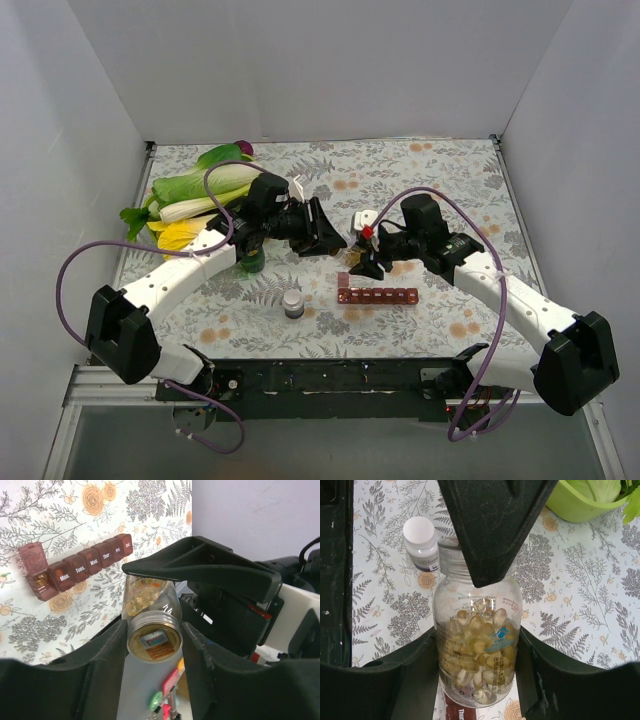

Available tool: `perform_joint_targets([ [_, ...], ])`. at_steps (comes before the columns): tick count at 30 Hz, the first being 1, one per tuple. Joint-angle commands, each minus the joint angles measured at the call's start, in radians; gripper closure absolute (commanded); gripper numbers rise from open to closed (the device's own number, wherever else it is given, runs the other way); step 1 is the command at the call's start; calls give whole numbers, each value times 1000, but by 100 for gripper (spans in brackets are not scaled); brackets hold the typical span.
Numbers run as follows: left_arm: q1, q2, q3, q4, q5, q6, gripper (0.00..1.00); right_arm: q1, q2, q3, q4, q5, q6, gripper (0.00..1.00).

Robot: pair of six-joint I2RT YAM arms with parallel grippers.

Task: Sort the pills into containers

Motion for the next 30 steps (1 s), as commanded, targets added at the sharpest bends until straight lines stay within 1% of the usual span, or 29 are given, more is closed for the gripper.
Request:
perform_joint_targets([
  [1,-9,3,42,-12,5,16,69,6,-13,42,4,12,-9,99],
  [3,-10,10,45,-13,17,41,77,4,-12,39,9,5,5,99],
  [4,-10,13,45,-10,37,58,85,4,-7,37,9,-1,12,99],
  [5,-13,22,51,-9,57,82,88,4,-6,37,12,-27,23,99],
  [6,-14,27,57,-6,77,169,90,4,-1,37,13,-46,34,99],
  [7,-20,30,63,0,126,218,91,3,6,39,16,-70,67,99],
  [8,-24,35,86,0,152,280,92,1,14,36,27,-139,90,99],
  [9,-33,35,96,2,181,364,93,-8,20,28,39,-184,117,99],
  [10,-49,32,102,5,230,513,93,-12,34,22,56,-227,185,99],
  [11,-58,24,105,6,303,609,93,-17,43,15,75,-315,218,99],
  [12,-69,0,100,3,350,698,93,-23,49,-8,133,-357,262,99],
  [13,-72,-20,90,8,394,886,93,-26,60,-19,170,-395,307,99],
  [14,-72,-37,73,20,428,954,93,-28,65,-34,217,-464,406,99],
  [15,-73,-49,54,22,438,1019,91,-29,69,-51,333,-497,463,99],
  [16,-69,-53,56,-7,447,1161,90,-29,79,-91,415,-530,527,99],
  [17,-67,-45,65,-30,445,1214,88,-31,83,-111,488,-584,677,99],
  [18,-66,-28,79,-55,448,1263,82,-32,86,-130,556,-604,734,99],
  [19,-52,7,117,-106,464,1291,80,-31,92,-162,676,-620,791,99],
  [20,-38,25,134,-121,480,1309,78,-32,95,-171,720,-639,831,99],
  [21,-26,36,146,-124,506,1302,74,-31,96,-180,748,-640,865,99],
  [22,-1,33,152,-98,516,1281,62,-32,92,-183,744,-638,858,99],
  [23,8,17,142,-55,517,1182,57,-34,89,-183,730,-634,849,99],
  [24,17,-9,116,3,502,1123,49,-34,83,-182,712,-627,804,99],
  [25,41,-45,50,146,496,1045,25,-34,71,-180,687,-621,777,99],
  [26,57,-115,9,220,493,986,2,-35,66,-167,614,-606,737,99],
  [27,68,-155,-24,284,484,875,2,-38,60,-157,569,-594,695,99],
  [28,83,-184,-47,360,431,828,2,-40,47,-147,520,-581,607,99],
  [30,94,-239,-68,365,424,752,2,-40,33,-119,405,-534,530,99],
])
